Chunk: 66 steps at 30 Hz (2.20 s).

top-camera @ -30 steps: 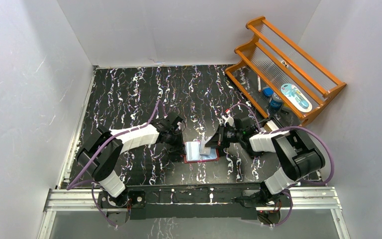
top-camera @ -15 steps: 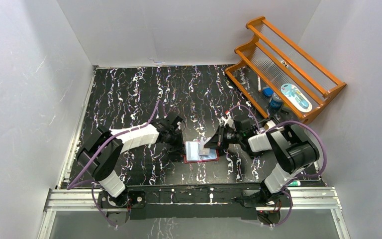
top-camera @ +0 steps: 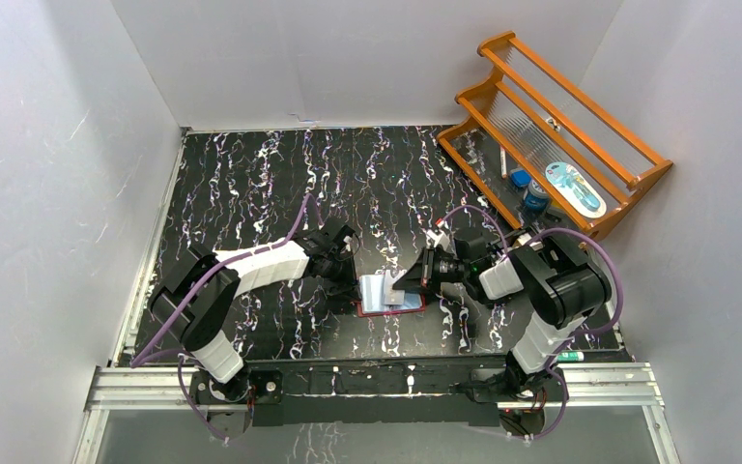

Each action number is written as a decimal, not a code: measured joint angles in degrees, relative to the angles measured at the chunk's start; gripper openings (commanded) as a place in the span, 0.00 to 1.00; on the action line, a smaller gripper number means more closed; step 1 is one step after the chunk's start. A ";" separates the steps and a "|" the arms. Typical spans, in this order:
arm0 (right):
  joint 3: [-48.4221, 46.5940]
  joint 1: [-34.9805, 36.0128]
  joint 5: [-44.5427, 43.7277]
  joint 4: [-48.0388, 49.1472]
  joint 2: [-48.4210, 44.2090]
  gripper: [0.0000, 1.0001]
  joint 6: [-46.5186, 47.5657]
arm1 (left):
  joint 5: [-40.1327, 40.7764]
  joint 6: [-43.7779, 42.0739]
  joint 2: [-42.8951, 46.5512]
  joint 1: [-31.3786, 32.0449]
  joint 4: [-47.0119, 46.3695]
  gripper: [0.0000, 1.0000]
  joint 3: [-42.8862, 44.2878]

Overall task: Put the credit cards into the card holder
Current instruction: Insert the credit card into the card slot.

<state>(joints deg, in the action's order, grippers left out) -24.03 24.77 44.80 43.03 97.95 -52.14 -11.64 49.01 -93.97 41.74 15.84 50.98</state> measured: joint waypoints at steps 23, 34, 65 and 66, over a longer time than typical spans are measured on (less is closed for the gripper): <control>-7.41 3.74 0.63 -12.13 3.74 0.00 4.31 | -0.39 0.00 -0.02 0.00 0.00 0.09 0.00; -13.07 4.55 1.75 -21.73 5.31 0.14 9.53 | -0.48 -0.20 -0.07 -0.02 -0.04 0.09 0.00; -23.21 8.68 -22.01 -50.58 -4.26 0.40 21.42 | -2.10 0.09 -0.07 0.00 -2.14 0.09 -0.79; -23.12 9.05 -22.14 -50.38 -4.24 0.38 21.07 | -2.10 0.09 -0.07 0.00 -2.16 0.09 -0.81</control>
<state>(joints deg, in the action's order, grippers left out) -47.16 33.82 22.65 -7.35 93.71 -31.07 -13.74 49.10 -94.04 41.74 13.67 50.17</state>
